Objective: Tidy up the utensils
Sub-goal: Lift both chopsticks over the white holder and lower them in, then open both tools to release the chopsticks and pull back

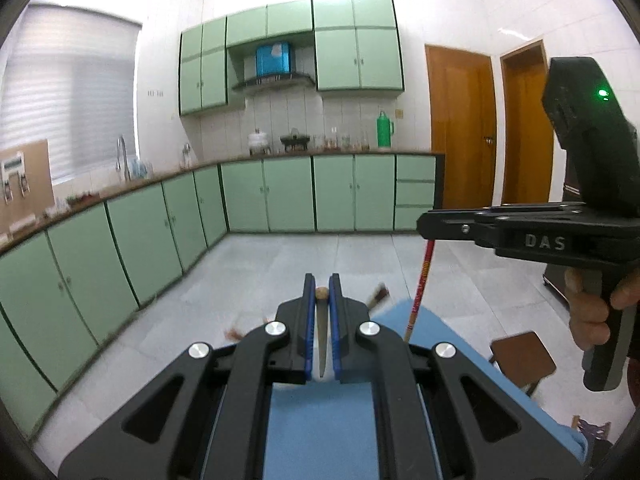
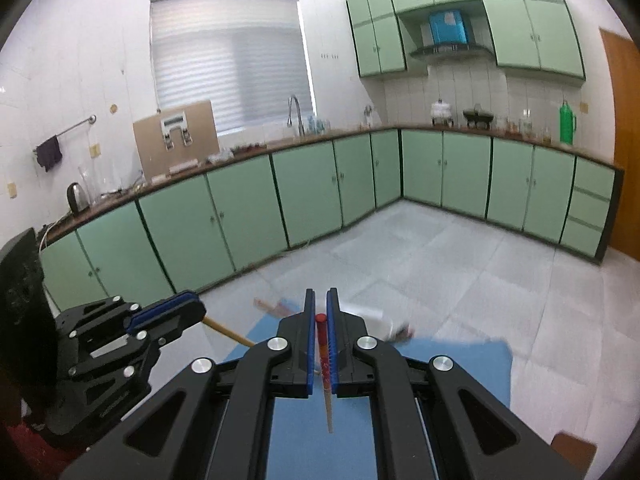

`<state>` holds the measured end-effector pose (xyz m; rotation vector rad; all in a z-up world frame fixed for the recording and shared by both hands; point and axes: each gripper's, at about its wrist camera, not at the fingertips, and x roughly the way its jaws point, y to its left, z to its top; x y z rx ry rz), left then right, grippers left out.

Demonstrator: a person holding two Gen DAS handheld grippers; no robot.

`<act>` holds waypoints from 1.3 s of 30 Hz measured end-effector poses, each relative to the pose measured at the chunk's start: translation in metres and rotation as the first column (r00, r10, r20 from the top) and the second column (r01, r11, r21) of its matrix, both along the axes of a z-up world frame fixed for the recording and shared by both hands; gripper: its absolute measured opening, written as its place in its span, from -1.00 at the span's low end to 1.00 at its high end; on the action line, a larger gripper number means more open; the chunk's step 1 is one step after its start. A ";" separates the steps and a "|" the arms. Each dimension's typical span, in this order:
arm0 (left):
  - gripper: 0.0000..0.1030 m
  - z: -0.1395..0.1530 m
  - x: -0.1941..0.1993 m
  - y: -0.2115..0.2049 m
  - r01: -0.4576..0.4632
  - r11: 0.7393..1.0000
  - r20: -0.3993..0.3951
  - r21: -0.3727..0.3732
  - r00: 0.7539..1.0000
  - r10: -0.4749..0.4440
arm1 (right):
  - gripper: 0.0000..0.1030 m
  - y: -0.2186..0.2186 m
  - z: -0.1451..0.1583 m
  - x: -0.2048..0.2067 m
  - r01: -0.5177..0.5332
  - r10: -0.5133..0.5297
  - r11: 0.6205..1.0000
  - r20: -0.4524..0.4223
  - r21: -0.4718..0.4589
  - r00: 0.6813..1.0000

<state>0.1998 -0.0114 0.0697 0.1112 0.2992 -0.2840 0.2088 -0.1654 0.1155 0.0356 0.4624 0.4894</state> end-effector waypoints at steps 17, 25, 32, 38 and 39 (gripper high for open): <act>-0.89 0.003 0.086 0.006 -0.067 0.998 0.010 0.010 0.998 0.067 | -0.90 0.006 0.019 0.106 0.123 -0.128 0.991 0.117 0.054 0.985; -0.89 -0.027 0.133 0.012 -0.074 0.997 -0.081 -0.014 0.994 0.072 | -0.88 0.015 -0.025 0.138 0.127 -0.128 0.991 0.047 0.031 0.991; -0.55 -0.037 0.139 0.024 -0.095 0.995 -0.119 -0.037 0.989 0.090 | -0.24 0.003 -0.043 0.133 0.166 -0.166 0.986 0.023 0.001 0.986; -0.07 -0.028 0.114 0.029 -0.113 0.992 -0.089 -0.048 0.990 0.108 | 0.30 -0.017 -0.039 0.101 0.225 -0.224 0.974 0.050 -0.007 0.973; -0.02 -0.027 0.106 0.030 -0.115 0.992 -0.084 -0.048 0.990 0.111 | 0.35 -0.020 -0.040 0.093 0.241 -0.240 0.970 0.057 -0.011 0.969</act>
